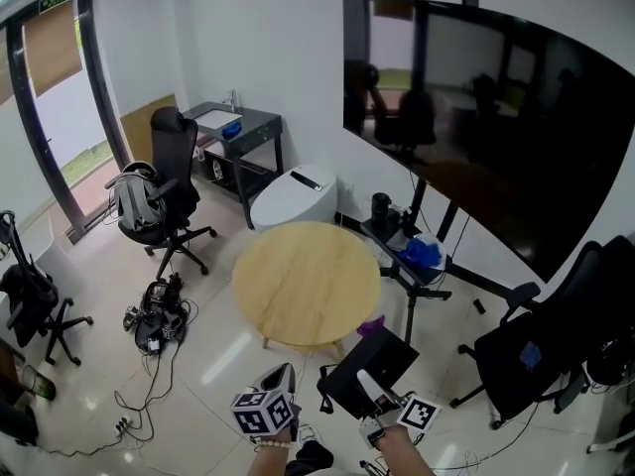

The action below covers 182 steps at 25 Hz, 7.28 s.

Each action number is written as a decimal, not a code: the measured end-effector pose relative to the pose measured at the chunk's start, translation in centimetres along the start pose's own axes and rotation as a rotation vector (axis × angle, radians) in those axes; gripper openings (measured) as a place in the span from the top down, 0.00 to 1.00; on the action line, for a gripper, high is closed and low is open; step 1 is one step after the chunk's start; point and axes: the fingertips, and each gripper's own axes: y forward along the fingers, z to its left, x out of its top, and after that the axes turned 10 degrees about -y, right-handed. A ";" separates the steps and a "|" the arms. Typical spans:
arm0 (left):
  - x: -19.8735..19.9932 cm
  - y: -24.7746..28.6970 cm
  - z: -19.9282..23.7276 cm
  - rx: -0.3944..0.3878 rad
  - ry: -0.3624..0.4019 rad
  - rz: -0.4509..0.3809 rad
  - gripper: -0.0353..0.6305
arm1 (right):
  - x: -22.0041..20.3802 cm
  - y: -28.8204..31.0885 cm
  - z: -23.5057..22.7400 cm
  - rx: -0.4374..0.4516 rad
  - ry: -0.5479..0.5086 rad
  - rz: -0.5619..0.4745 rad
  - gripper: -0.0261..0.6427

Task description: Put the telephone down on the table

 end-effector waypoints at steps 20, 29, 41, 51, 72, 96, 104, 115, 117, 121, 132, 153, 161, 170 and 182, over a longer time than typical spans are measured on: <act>8.1 6.1 7.0 0.011 -0.034 0.004 0.97 | -0.2 12.6 -0.8 0.033 -0.002 0.074 0.71; 9.8 6.8 9.3 0.038 -0.065 -0.019 0.97 | -0.6 16.3 -0.8 0.066 -0.014 0.123 0.71; 10.7 7.7 12.3 0.117 -0.098 -0.019 0.97 | -3.8 22.5 -4.5 0.186 -0.089 0.351 0.71; 11.6 11.7 13.5 0.163 -0.124 -0.003 0.97 | -4.5 28.4 -10.0 0.256 -0.068 0.516 0.71; 10.1 21.0 15.9 0.203 -0.169 0.109 0.97 | -7.4 36.9 -22.8 0.325 -0.025 0.805 0.71; 10.0 24.2 16.7 0.213 -0.218 0.132 0.97 | -8.8 36.7 -28.2 0.249 -0.117 0.947 0.71; 10.0 24.5 16.1 0.199 -0.217 0.136 0.97 | -8.7 36.3 -29.2 0.166 -0.161 1.003 0.66; 9.9 24.2 15.3 0.190 -0.215 0.138 0.97 | -8.4 35.9 -30.3 0.084 -0.266 1.124 0.54; 10.3 24.3 15.0 0.190 -0.215 0.138 0.97 | -8.4 35.9 -30.6 0.067 -0.284 1.129 0.52; 10.2 24.6 15.0 0.184 -0.206 0.143 0.97 | -8.1 35.8 -31.2 0.027 -0.312 1.139 0.48; 10.0 24.9 14.2 0.162 -0.177 0.155 0.97 | -5.9 35.0 -32.1 -0.090 -0.509 1.143 0.33; 12.7 14.2 10.4 0.040 -0.037 -0.004 0.97 | 5.5 22.5 -16.8 -0.368 -0.511 0.459 0.96; 9.6 10.3 10.0 0.001 -0.064 -0.012 0.97 | 5.9 17.0 -10.5 -0.366 -0.594 0.393 0.96; 8.8 7.0 6.8 -0.009 -0.059 -0.073 0.97 | 1.1 13.1 -7.3 -0.288 -0.566 0.430 0.95; 1.7 -1.2 -2.4 0.019 0.044 -0.060 0.97 | 1.6 1.3 -1.7 -0.189 -0.579 0.349 0.95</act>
